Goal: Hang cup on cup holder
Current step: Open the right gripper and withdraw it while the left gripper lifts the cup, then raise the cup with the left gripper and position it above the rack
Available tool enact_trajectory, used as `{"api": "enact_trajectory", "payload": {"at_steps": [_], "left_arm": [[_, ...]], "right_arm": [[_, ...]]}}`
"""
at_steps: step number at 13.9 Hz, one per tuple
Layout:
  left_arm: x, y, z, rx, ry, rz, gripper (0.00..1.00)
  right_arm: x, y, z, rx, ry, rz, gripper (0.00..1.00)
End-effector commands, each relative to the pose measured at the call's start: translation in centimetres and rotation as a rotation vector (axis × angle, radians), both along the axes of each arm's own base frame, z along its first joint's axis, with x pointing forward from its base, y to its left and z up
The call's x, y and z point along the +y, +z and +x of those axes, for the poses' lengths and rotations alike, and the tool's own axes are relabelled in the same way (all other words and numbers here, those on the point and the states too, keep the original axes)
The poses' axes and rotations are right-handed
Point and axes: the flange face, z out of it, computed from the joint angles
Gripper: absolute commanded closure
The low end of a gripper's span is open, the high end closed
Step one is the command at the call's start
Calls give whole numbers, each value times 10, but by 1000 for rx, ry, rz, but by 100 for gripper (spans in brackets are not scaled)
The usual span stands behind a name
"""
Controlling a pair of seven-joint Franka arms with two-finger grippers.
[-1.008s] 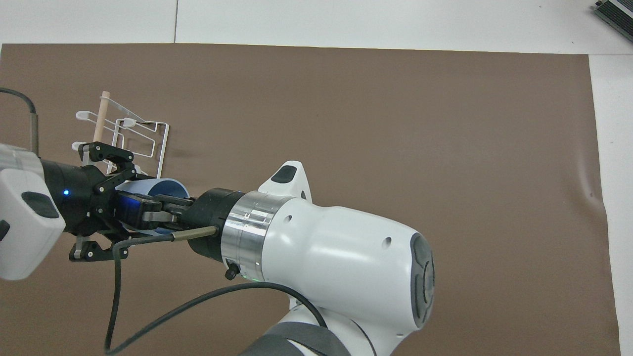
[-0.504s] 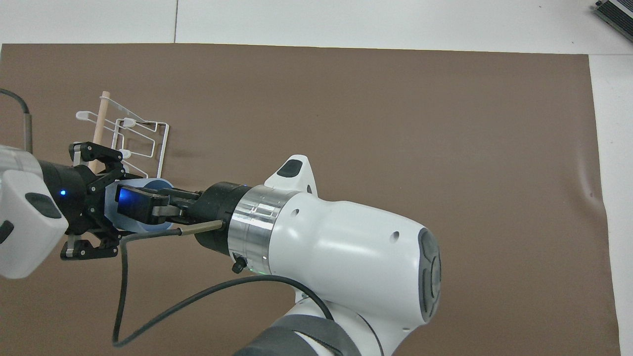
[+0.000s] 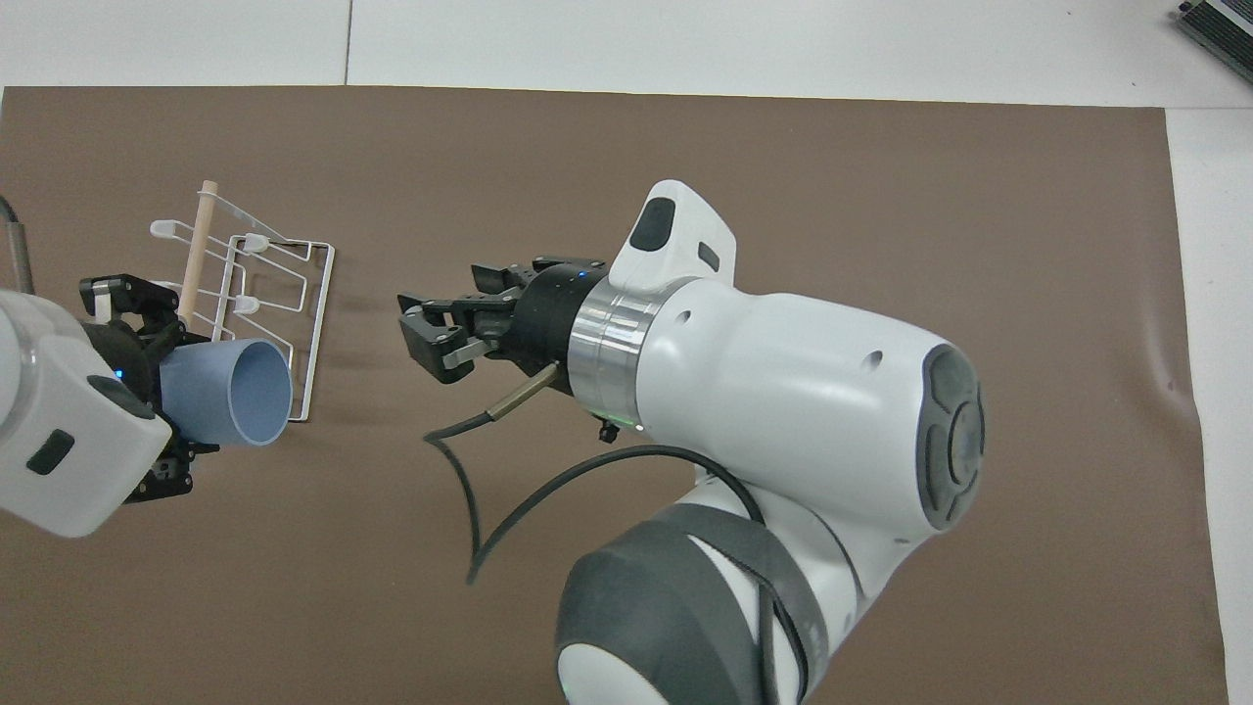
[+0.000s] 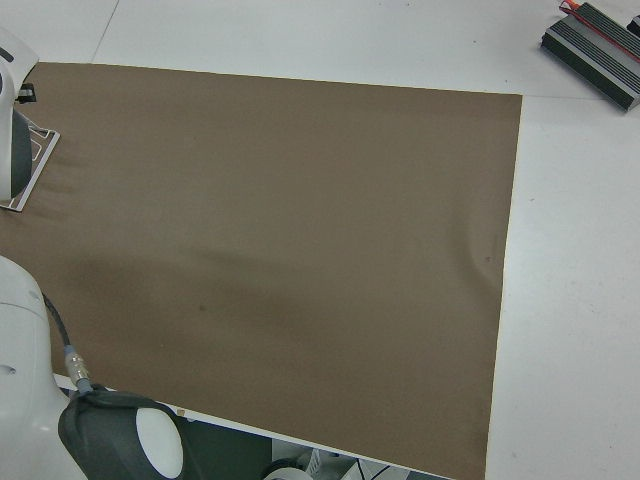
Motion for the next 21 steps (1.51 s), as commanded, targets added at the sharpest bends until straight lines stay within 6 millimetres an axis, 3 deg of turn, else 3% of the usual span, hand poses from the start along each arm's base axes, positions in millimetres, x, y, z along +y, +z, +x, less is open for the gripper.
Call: {"api": "enact_trajectory", "payload": {"at_steps": [1, 4, 6, 8, 11, 13, 15, 18, 19, 20, 21], "left_arm": [[8, 1, -2, -52, 9, 132, 100], [-16, -10, 9, -105, -87, 371, 100], [-19, -20, 18, -121, -137, 524, 100], [-47, -35, 29, -160, -239, 720, 100], [-47, -58, 53, -178, -277, 926, 100], [-79, -84, 58, -318, -339, 1133, 100], [-86, -107, 57, -399, -449, 1174, 100], [-61, -126, 66, -423, -502, 1182, 100], [-48, -141, 66, -445, -464, 1180, 100], [-33, -150, 66, -471, -468, 1187, 100], [-31, -154, 66, -480, -494, 1170, 100]], "right_arm": [[-52, -4, 19, 5, 60, -217, 36], [-136, -8, 38, 104, 47, -451, 36], [-192, -16, 46, 174, 0, -598, 36], [-240, -20, 46, 284, -59, -632, 36], [-287, -23, 36, 476, -271, -617, 38], [-305, -30, 30, 521, -323, -633, 38], [-312, -42, 23, 492, -339, -697, 37], [-312, -56, 20, 454, -361, -690, 34], [-313, -56, 20, 453, -355, -693, 20], [-321, -56, 21, 460, -368, -689, 0], [-329, -56, 21, 465, -370, -690, 0]]}}
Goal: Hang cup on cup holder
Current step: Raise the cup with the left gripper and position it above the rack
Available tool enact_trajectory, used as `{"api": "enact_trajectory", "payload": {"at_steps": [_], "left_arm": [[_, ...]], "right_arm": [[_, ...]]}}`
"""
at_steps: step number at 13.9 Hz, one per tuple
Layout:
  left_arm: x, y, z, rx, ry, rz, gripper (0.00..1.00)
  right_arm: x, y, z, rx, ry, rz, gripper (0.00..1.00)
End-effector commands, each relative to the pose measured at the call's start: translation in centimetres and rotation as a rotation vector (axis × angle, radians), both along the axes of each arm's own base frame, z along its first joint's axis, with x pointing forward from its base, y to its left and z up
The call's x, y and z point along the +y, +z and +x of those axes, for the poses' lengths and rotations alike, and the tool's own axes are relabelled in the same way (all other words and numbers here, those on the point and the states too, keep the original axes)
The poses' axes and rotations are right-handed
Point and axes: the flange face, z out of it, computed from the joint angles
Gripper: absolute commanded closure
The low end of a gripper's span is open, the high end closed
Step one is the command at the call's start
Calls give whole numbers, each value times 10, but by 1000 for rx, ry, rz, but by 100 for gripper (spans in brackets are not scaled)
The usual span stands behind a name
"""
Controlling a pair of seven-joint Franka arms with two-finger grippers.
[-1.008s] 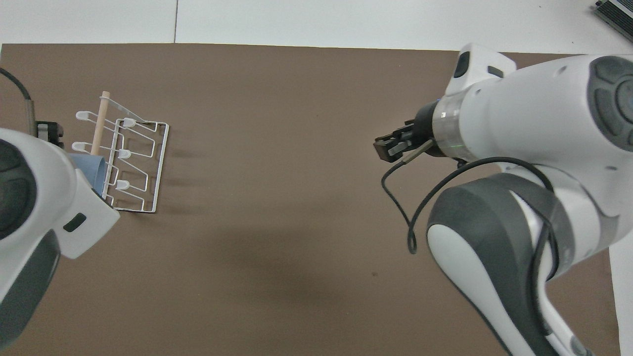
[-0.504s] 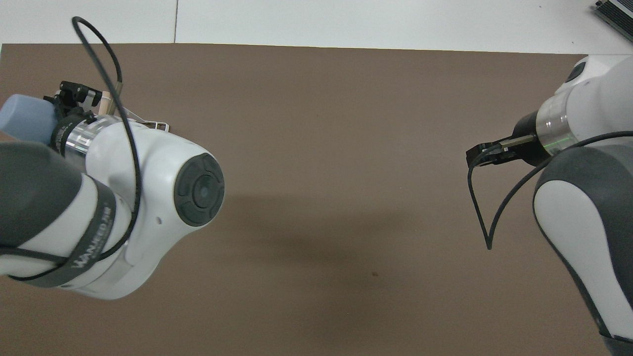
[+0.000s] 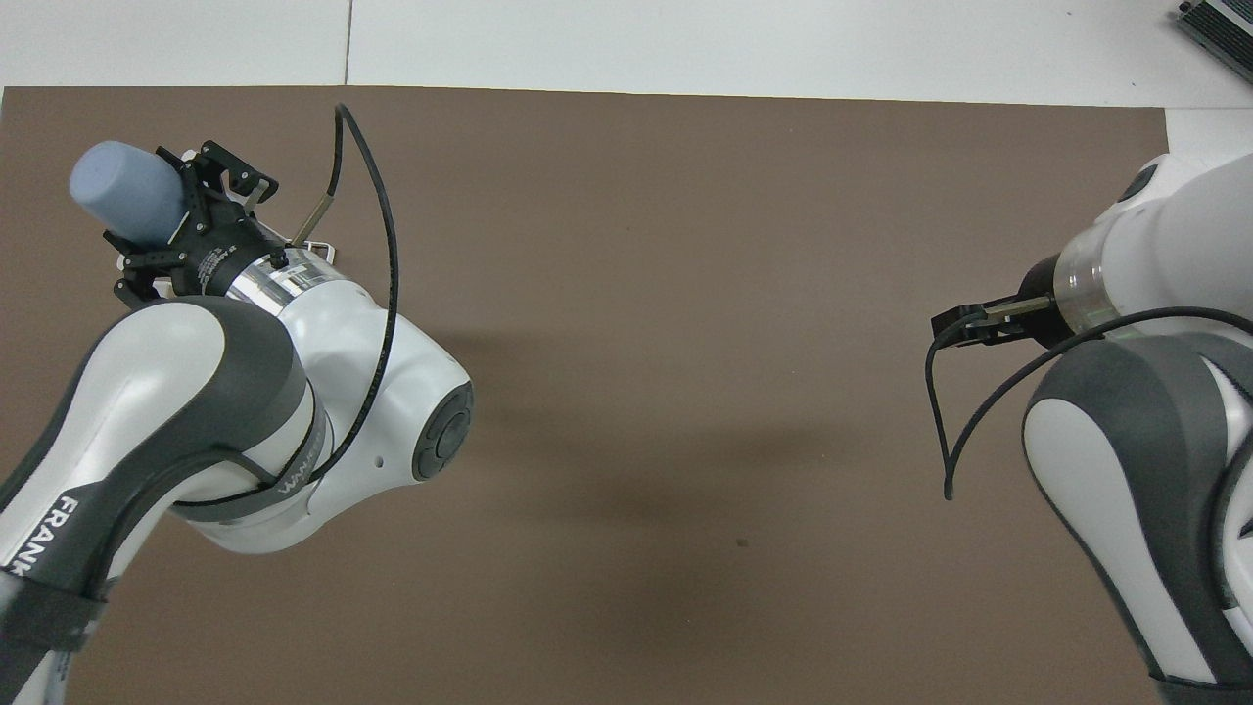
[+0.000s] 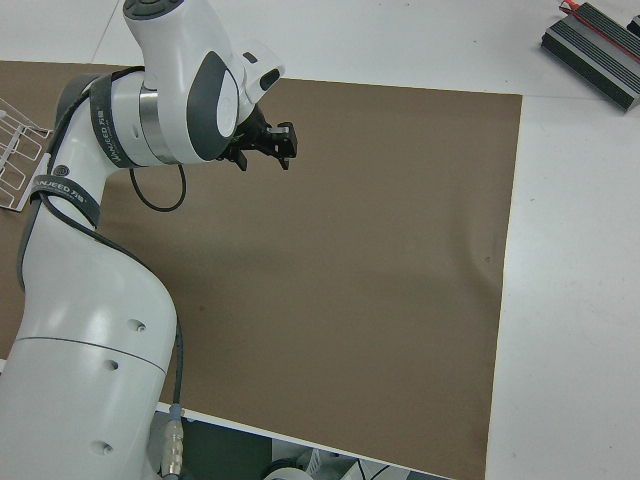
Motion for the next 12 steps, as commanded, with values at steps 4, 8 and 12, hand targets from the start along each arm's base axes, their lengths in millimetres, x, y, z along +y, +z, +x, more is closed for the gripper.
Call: {"api": "enact_trajectory", "payload": {"at_steps": [4, 8, 12], "left_arm": [[29, -47, -6, -9, -31, -51, 100], [20, -78, 11, -25, -50, -39, 100], [17, -102, 18, -71, -67, -40, 100]], "right_arm": [[-37, 4, -3, -22, -54, -14, 0], [-38, 7, -3, -28, -58, -11, 0], [-38, 7, -3, -27, -58, -10, 0]]}}
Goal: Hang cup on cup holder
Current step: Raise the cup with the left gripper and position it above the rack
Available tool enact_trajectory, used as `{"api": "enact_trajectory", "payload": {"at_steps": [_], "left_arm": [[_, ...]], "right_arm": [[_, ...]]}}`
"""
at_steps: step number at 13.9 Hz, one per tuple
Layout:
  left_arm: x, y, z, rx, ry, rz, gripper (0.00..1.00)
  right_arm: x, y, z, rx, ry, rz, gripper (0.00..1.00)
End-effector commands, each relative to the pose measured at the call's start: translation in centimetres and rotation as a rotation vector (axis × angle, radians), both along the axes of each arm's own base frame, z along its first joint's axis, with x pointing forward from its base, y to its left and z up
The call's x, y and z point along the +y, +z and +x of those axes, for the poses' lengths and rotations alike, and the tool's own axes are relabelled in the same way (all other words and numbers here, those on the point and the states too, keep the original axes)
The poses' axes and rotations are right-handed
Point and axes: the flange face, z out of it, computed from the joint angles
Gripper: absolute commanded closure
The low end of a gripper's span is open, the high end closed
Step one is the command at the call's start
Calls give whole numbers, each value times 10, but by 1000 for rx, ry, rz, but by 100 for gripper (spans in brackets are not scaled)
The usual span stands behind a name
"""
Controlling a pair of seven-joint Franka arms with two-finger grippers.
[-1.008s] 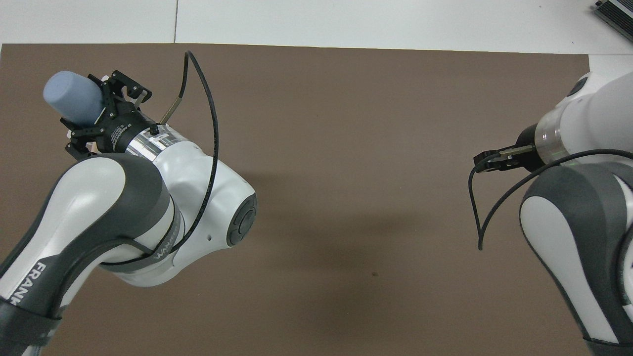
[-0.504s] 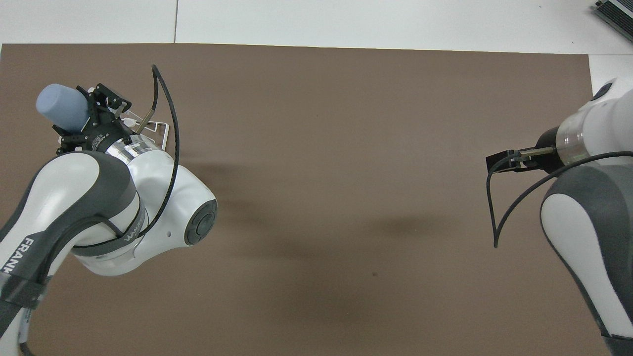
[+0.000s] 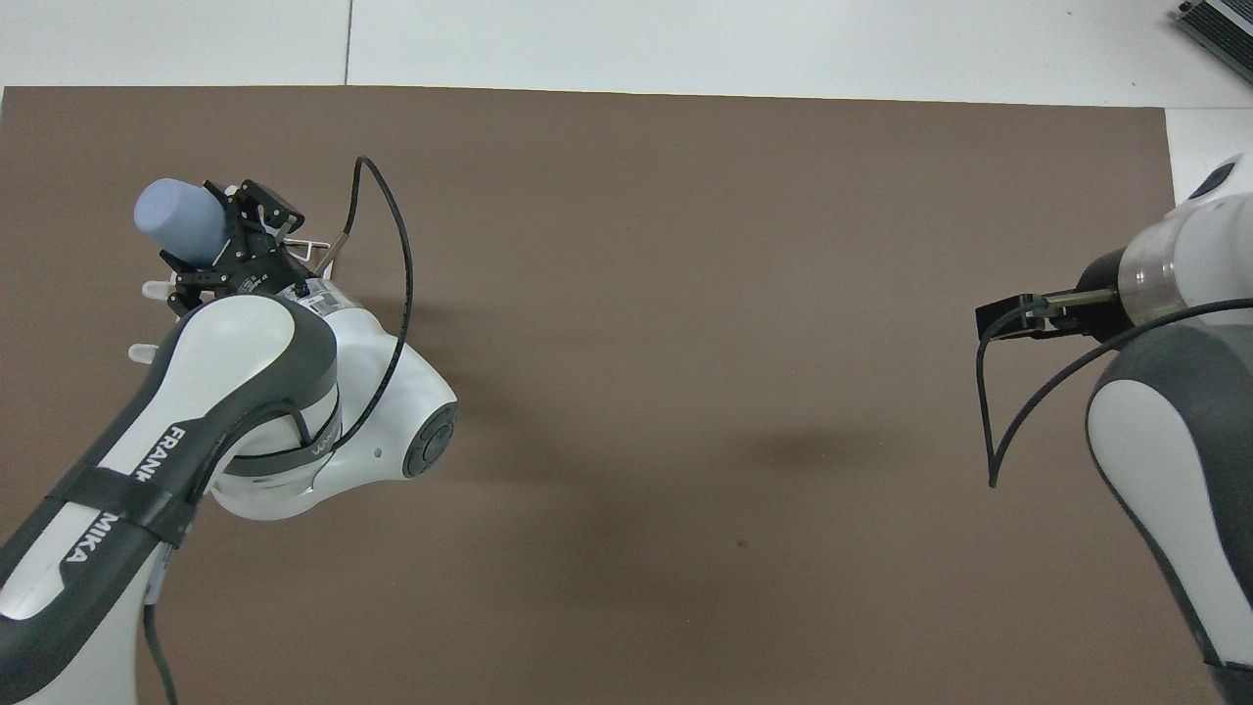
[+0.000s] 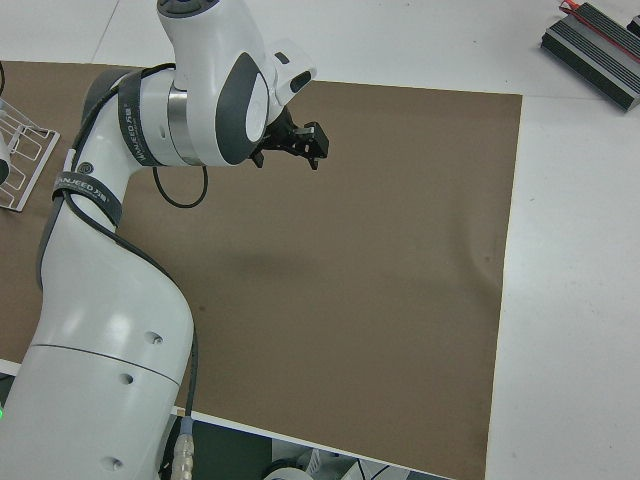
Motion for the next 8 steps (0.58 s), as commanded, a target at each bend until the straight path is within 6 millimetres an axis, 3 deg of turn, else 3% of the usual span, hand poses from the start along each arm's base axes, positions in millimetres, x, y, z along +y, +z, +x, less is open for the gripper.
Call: {"api": "enact_trajectory", "payload": {"at_steps": [1, 3, 8], "left_arm": [[-4, -9, 13, -30, -21, 1, 100], [-11, -14, 14, -27, -32, 6, 100], [1, -23, 21, -22, -52, 26, 100]], "right_arm": [[-2, 2, -4, -18, 6, -8, 0], [-1, 2, -4, -18, 8, -8, 0], [-1, 2, -4, -18, 8, -8, 0]]}}
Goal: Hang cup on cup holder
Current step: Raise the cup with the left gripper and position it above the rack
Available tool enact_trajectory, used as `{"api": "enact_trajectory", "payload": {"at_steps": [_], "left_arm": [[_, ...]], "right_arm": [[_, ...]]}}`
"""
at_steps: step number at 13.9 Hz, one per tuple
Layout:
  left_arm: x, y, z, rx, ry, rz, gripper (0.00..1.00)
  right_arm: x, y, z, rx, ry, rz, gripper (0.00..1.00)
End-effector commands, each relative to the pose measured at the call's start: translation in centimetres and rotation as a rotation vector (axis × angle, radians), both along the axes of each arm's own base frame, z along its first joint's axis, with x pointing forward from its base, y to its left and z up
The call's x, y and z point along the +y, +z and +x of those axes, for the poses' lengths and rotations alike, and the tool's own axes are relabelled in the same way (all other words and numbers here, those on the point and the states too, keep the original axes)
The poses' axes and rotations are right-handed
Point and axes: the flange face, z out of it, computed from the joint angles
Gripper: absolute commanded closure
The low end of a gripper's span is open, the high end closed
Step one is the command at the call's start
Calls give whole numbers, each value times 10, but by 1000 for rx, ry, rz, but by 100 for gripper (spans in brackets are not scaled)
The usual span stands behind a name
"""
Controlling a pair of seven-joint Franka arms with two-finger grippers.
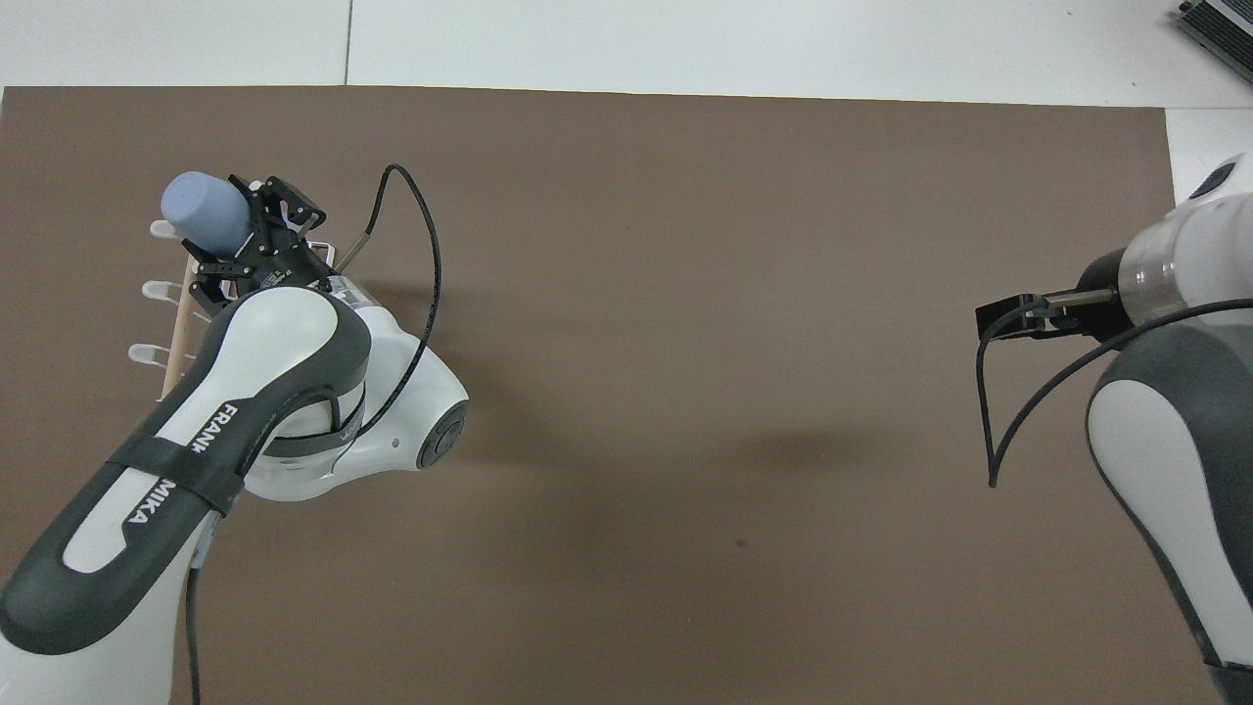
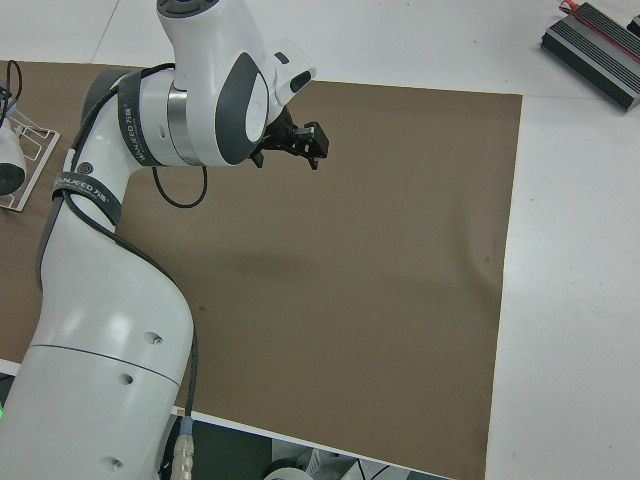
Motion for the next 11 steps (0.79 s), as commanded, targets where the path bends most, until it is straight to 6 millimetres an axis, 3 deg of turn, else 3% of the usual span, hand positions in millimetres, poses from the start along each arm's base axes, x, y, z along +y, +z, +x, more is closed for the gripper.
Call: {"api": "enact_trajectory", "payload": {"at_steps": [1, 4, 5, 6, 11], "left_arm": [[4, 1, 10, -15, -15, -14, 100], [7, 0, 11, -10, -14, -20, 100], [7, 0, 11, -7, -16, -21, 83], [6, 0, 10, -5, -18, -22, 1], [5, 0, 9, -5, -15, -25, 0]], "right_arm": [[-1, 2, -4, -17, 8, -8, 0], [-1, 2, -4, -17, 8, -8, 0], [-1, 2, -4, -17, 8, -8, 0], [-1, 2, -4, -17, 8, -8, 0], [-1, 2, -4, -17, 8, -8, 0]]}}
